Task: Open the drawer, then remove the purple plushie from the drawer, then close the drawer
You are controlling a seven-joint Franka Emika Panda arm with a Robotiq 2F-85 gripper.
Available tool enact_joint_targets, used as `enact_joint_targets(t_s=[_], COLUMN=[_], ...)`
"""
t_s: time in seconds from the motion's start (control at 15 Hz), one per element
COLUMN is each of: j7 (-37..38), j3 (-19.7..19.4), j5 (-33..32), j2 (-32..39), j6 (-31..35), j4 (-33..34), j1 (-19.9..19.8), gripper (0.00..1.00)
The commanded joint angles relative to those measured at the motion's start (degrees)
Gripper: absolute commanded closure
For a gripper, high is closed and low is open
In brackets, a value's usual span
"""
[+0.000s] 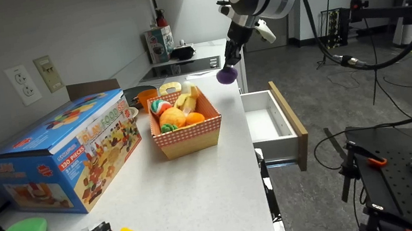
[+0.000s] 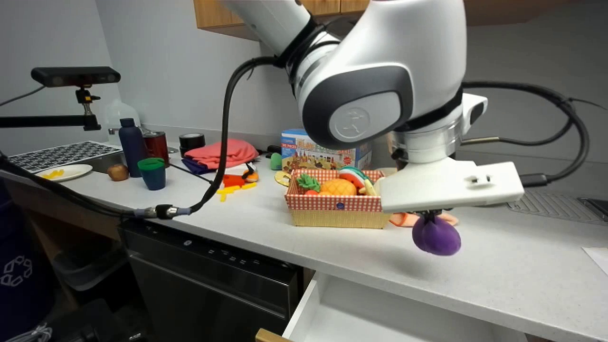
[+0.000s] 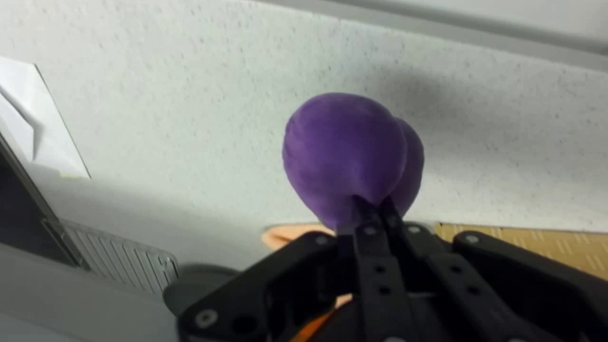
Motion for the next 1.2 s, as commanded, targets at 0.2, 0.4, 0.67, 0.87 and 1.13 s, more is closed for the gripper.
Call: enact_joint_targets(t_s=[0.2,0.4,0.67,0.87,1.13], j7=[-20.6,-32.4,-44.7,-50.7,-54.7], j3=[6.8,8.3,9.0,8.7,-3.5], j5=[18.9,29.0,35.7,36.5,35.5], j2=[-6.5,-7.1,-7.5,-6.8,-6.4], j6=[0.0,-2.6,-7.5,-12.0,-17.8], j4=[-2.0,-0.5,-0.4,0.0,0.4], j1=[-0.9,-0.5,-0.5,-0.6,10.3], gripper=[0.99,0.99,0.99,0.99,0.99])
